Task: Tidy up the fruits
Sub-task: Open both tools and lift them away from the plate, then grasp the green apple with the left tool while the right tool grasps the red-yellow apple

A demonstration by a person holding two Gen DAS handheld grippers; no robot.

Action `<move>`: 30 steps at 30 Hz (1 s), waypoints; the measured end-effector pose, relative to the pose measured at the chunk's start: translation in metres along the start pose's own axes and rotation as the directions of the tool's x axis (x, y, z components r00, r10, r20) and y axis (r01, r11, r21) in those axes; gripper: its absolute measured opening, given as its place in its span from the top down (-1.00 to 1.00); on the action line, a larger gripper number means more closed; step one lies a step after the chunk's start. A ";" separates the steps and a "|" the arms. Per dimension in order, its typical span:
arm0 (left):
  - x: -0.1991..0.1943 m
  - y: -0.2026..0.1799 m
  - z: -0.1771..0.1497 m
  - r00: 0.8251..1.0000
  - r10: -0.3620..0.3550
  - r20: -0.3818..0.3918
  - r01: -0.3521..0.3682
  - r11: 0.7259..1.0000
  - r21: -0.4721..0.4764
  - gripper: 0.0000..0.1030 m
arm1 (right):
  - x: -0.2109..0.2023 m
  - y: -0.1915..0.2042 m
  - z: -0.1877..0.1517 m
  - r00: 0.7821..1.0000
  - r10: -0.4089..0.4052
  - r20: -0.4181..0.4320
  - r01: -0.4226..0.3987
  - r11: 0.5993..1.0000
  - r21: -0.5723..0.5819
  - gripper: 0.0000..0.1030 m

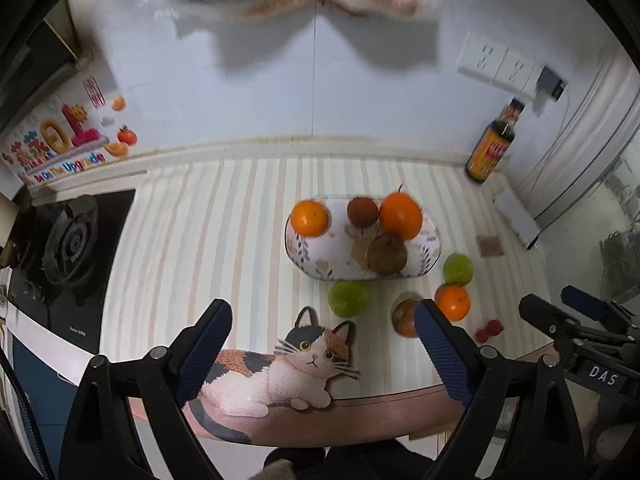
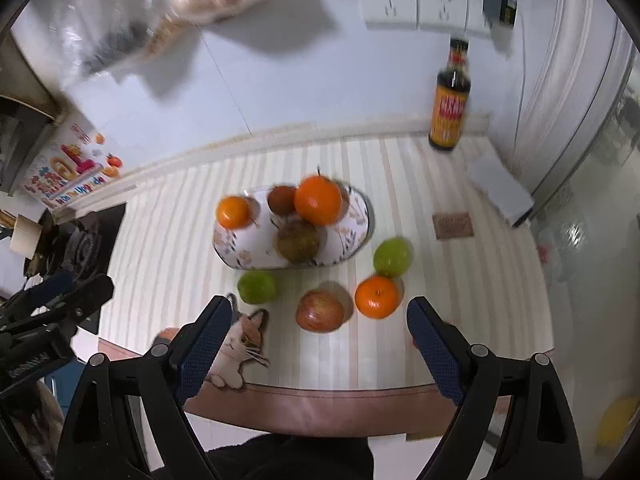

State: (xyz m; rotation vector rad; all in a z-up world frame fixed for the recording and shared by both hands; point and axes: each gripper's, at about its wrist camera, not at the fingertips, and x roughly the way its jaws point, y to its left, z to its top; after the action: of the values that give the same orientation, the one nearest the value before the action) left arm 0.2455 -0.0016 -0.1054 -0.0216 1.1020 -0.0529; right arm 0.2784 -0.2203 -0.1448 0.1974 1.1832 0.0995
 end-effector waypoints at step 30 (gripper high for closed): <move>0.260 -0.016 0.006 0.849 -0.092 -0.520 0.035 0.992 -0.118 -0.90 | 0.225 -0.051 -0.035 0.907 0.180 -0.381 -0.099 0.970 0.222 -0.31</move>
State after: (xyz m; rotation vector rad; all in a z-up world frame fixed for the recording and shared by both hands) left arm 0.3677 -0.0318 -0.3336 -0.1453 1.6560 -0.0629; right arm 0.3292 -0.2264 -0.3724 0.4555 1.5883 0.1531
